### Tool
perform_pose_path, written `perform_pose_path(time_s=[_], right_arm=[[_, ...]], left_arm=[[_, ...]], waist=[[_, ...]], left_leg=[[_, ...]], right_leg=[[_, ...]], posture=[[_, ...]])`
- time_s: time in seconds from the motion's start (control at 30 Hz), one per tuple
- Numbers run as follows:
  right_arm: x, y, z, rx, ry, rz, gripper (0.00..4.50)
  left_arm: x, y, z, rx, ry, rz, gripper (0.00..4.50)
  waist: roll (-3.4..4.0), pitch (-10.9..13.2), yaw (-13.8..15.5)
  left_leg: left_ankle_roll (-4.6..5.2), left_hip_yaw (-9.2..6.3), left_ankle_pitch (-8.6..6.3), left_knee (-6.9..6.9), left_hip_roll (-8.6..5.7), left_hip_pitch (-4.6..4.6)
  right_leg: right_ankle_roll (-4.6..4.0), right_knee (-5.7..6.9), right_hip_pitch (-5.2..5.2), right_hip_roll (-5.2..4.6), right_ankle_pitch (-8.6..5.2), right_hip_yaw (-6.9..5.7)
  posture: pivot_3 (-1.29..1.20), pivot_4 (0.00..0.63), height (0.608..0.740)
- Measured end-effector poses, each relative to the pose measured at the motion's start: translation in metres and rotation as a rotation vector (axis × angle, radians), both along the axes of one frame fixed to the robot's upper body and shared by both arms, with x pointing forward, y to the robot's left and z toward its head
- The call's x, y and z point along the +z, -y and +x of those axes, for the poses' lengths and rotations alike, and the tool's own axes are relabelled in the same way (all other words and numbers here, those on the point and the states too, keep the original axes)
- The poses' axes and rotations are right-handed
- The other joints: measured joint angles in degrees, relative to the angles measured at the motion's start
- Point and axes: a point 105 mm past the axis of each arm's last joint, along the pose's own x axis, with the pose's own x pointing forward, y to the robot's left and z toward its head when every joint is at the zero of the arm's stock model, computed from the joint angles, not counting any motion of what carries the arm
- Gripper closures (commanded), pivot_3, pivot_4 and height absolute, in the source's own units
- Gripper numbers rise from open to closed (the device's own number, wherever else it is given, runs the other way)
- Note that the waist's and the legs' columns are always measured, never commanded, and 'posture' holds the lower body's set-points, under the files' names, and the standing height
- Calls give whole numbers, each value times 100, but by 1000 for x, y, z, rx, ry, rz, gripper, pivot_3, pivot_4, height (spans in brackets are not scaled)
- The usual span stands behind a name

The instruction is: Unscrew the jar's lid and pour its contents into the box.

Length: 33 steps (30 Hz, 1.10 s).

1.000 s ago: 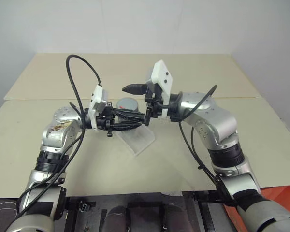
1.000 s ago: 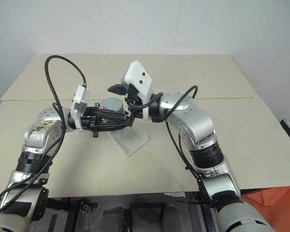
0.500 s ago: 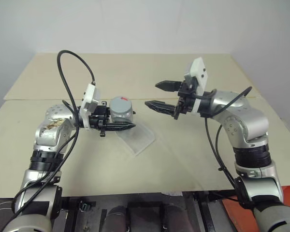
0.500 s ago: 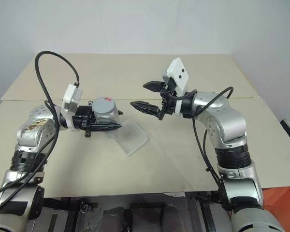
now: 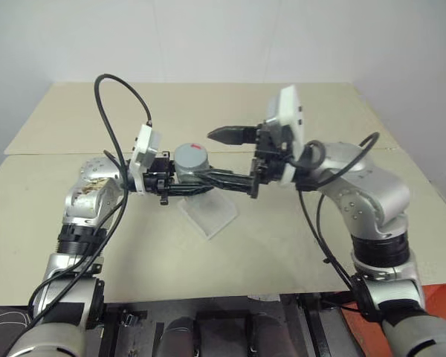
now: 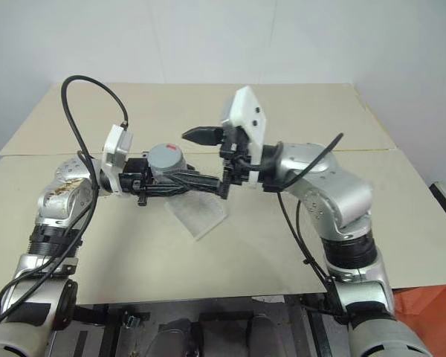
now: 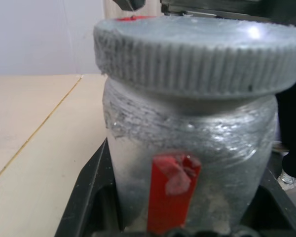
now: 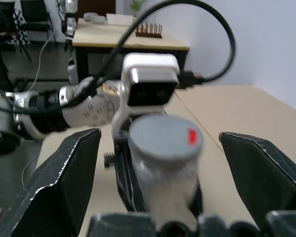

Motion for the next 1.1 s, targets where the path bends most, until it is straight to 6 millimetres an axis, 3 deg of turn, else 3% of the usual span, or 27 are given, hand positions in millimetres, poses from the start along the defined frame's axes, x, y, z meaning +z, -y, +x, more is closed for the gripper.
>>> perform_pose_path(time_s=[0.2, 0.37, 1.1], right_arm=[[-2, -17, 17, -101, 19, -34, 41], [-4, -23, 19, -109, 17, -43, 41], [-8, -5, 21, -100, 3, -74, 41]], left_arm=[[0, 3, 0, -8, 2, 1, 2557], [0, 2, 0, -3, 2, 3, 2557], [0, -2, 3, 27, 3, 16, 2557]], waist=[[0, 0, 2], [0, 0, 8], [0, 0, 5]], left_leg=[[0, 2, 0, 0, 0, -3], [0, 1, 0, 0, -1, -3], [0, 0, 0, -1, 0, -3]], right_leg=[[0, 5, 0, 0, 0, -2], [0, 4, 1, 0, 0, -3], [0, 4, 0, 0, 0, -3]], posture=[[0, 150, 740], [0, 150, 740], [0, 150, 740]])
